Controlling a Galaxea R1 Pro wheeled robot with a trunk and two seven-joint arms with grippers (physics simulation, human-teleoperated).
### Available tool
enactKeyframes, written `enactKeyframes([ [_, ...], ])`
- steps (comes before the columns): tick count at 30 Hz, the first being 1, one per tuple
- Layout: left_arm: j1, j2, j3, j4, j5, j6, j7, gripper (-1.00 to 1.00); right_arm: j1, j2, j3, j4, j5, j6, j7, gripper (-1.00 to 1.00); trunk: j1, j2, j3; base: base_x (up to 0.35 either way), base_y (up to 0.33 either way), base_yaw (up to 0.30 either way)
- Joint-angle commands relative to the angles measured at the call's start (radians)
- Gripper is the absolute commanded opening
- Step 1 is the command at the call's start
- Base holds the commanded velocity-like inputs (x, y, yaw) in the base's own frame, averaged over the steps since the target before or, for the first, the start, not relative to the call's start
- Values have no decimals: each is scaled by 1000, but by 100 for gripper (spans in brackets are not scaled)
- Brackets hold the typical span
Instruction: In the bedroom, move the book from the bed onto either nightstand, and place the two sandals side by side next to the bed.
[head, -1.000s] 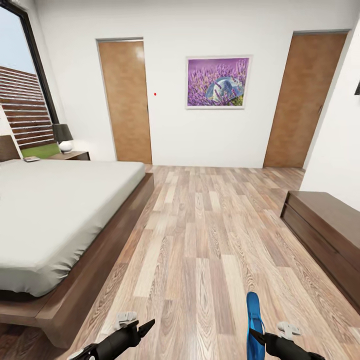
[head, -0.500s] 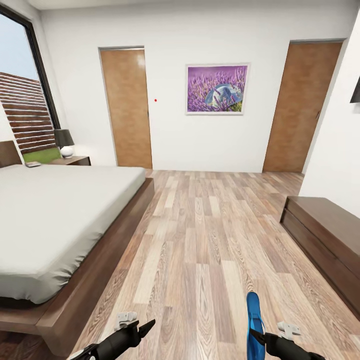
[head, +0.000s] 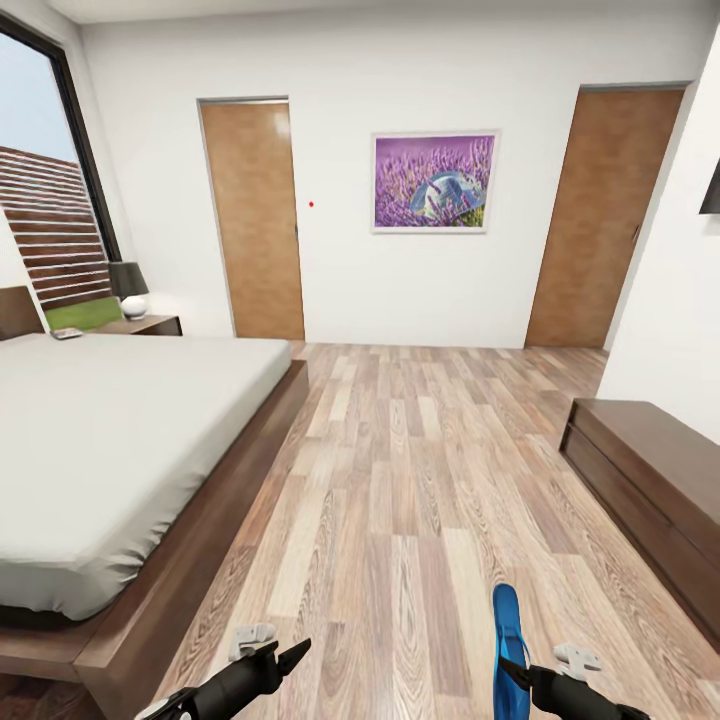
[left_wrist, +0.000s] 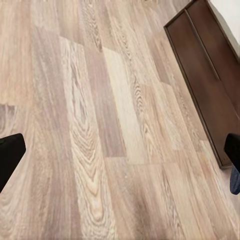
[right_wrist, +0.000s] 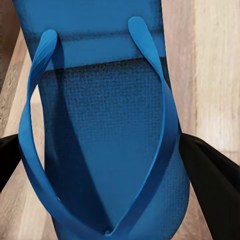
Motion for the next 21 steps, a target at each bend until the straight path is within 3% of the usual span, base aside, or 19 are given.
enactKeyframes([
  [1, 0, 1, -1, 0, 10, 10, -2, 100, -1, 1, -5, -1, 7, 7, 7, -100, -4, 7, 2, 0, 0, 0],
  [21, 0, 1, -1, 0, 10, 10, -1, 100, -1, 1, -5, -1, 6, 7, 7, -100, -81, 147, 65, 0, 0, 0],
])
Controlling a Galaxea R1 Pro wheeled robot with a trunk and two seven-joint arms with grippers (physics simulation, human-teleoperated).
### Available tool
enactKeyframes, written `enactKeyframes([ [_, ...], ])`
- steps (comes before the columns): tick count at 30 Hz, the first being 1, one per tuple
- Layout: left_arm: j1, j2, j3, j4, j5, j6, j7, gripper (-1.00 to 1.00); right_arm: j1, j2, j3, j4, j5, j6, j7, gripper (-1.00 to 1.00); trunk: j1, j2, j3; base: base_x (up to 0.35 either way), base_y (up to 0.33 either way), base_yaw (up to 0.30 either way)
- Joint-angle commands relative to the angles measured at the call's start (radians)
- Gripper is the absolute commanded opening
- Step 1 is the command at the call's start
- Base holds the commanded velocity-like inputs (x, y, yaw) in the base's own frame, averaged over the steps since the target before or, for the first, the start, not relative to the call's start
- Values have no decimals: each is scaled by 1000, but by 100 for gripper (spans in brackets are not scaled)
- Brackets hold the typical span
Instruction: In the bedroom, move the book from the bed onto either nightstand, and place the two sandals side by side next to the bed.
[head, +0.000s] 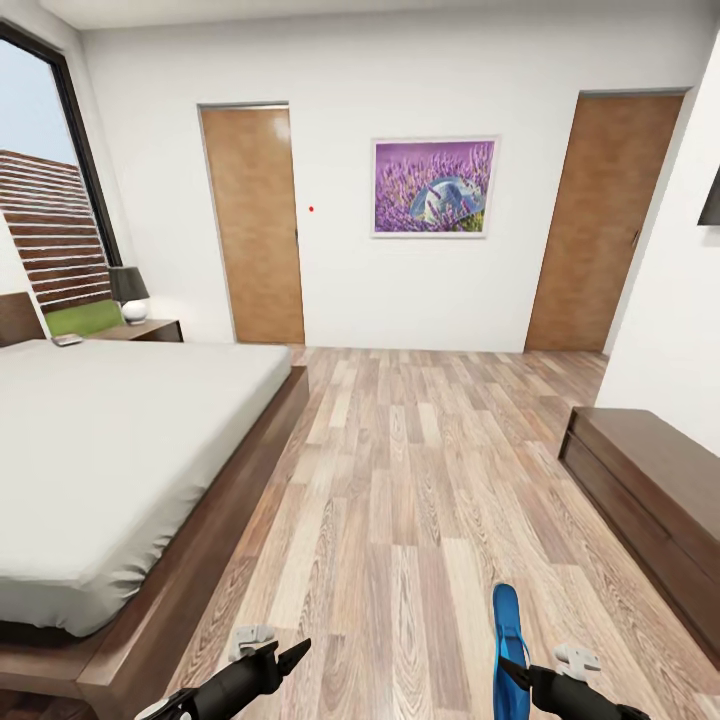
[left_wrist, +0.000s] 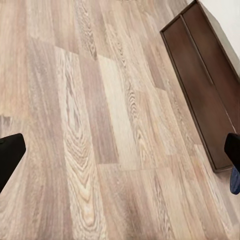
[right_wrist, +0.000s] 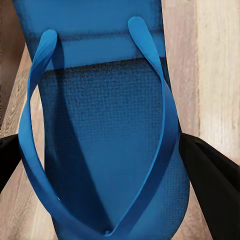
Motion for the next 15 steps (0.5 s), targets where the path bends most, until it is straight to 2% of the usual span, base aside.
enactKeyframes([
  [1, 0, 1, -1, 0, 10, 10, -2, 100, -1, 1, -5, -1, 7, 7, 7, -100, -4, 7, 2, 0, 0, 0],
  [9, 0, 1, -1, 1, 10, 10, -2, 100, -1, 2, -5, -1, 6, 7, 7, -100, -35, 63, 27, 0, 0, 0],
  [15, 0, 0, -3, 0, 10, 10, -4, 100, -1, 2, -4, -1, 8, 7, 7, -100, -35, 63, 26, 0, 0, 64],
])
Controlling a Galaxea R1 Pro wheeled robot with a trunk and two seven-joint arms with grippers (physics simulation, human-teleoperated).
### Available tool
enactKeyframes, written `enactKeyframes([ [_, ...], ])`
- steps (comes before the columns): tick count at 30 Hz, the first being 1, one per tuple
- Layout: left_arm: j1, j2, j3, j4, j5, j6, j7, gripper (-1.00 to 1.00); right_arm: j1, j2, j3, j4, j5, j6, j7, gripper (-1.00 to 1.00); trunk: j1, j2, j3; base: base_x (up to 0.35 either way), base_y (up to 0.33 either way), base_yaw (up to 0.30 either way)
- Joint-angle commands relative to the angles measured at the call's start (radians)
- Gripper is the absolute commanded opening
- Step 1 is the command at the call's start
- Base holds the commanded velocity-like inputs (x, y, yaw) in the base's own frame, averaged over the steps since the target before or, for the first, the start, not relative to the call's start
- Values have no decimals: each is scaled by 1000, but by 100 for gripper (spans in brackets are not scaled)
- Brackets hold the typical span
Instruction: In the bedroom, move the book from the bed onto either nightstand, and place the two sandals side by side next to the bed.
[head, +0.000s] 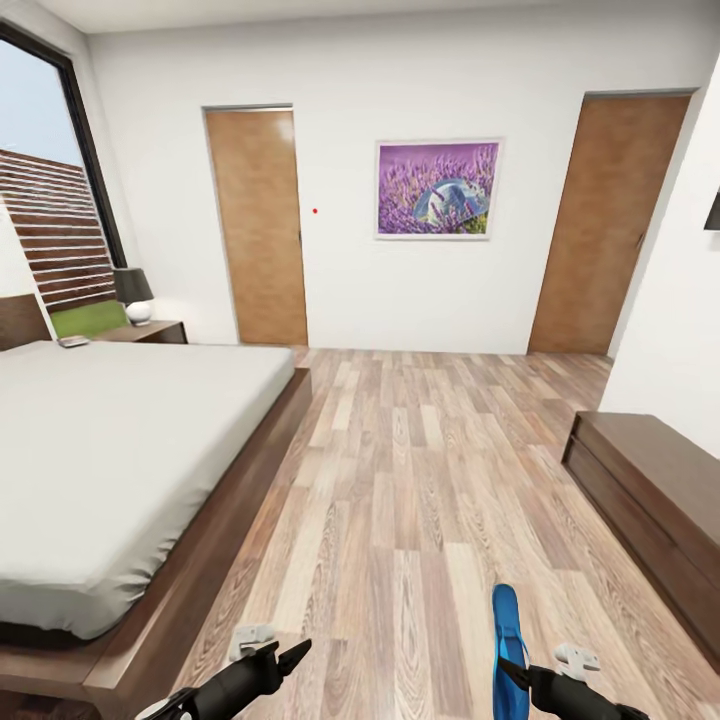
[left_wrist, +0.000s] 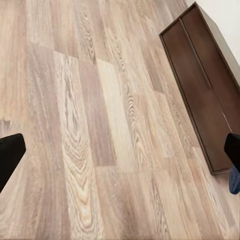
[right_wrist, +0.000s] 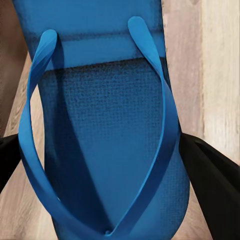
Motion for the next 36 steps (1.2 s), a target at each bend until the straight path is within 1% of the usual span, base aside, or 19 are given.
enactKeyframes([
  [1, -1, 0, -2, 0, 11, 10, -2, 100, -1, 1, -5, -2, 6, 7, 7, -100, 0, 0, -1, 0, 0, 206],
  [21, 1, 0, 0, 6, 12, 7, 2, 100, -1, 1, -5, 4, 7, 6, 6, -100, 0, 0, -2, 0, 0, 281],
  [22, 1, 0, 0, 16, 12, 6, 2, 100, -1, 1, -5, 17, 8, 6, 6, -100, 0, 0, -2, 0, 0, 291],
  [25, 1, 1, 1, 57, 11, -13, 3, 100, -1, 1, -4, 105, 10, -6, 5, -100, 0, 0, -2, 0, 0, 291],
  [26, 1, 2, 1, 92, 10, -52, 2, 100, -1, 0, -2, 185, 15, -49, 1, -100, 0, 0, -2, 0, 0, 291],
  [27, 1, 2, 1, 118, 10, -85, 2, 100, -1, 0, -1, 241, 19, -93, -1, -100, 0, 0, -2, 0, 0, 291],
  [29, 1, 3, 1, 160, 10, -141, 1, 100, -1, -3, 0, 320, 24, -178, -2, -100, 0, 0, -2, 0, 0, 291],
  [32, 1, 3, 0, 186, 9, -177, -1, 100, -1, -7, 1, 364, 27, -244, -1, -100, 0, 0, -2, 0, 0, 291],
  [36, 1, 3, 0, 192, 9, -184, -2, 100, -1, -8, 1, 373, 28, -260, 0, -100, 0, 0, -2, 0, 0, 291],
])
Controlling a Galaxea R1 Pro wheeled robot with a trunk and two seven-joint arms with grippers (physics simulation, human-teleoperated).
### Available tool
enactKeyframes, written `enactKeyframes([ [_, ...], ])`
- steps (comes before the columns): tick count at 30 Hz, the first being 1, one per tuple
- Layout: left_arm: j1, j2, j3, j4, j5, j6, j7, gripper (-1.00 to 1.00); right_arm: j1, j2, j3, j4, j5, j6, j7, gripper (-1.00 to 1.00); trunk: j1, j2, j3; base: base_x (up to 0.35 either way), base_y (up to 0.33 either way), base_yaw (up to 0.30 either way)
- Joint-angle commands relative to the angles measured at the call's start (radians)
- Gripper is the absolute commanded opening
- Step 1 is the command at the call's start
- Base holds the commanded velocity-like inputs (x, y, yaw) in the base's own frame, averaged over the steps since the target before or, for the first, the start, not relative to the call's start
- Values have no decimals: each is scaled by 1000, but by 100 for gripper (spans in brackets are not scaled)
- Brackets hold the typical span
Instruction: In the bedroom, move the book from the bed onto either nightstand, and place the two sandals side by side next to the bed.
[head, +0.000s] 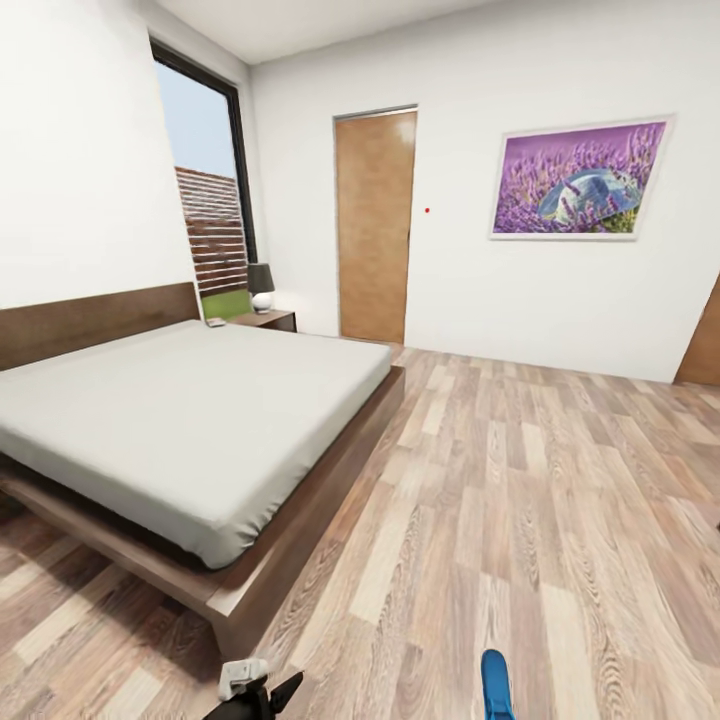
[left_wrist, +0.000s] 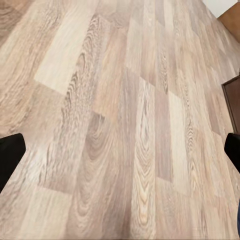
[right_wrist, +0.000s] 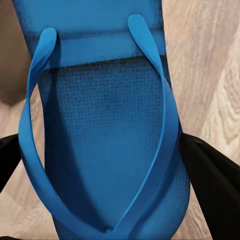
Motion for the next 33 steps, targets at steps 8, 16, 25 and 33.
enactKeyframes([
  [8, -1, 0, -2, 3, 4, -6, -3, 100, -1, 0, -10, 3, 1, -7, 9, -100, 0, 0, -1, 0, 0, 291],
  [16, -1, -2, -3, 4, 4, -6, -2, 100, -1, 0, -10, 4, 0, -8, 9, -100, 0, 0, -1, 0, 0, 291],
  [25, -1, -2, -3, 4, 4, -6, -3, 100, -1, 0, -11, 6, 0, -8, 5, -100, 0, 0, -1, 0, 0, 291],
  [33, -1, -3, -3, 5, 4, -6, -1, 100, -1, 0, -11, 7, 0, -8, 5, -100, 0, 0, -1, 0, 0, 291],
])
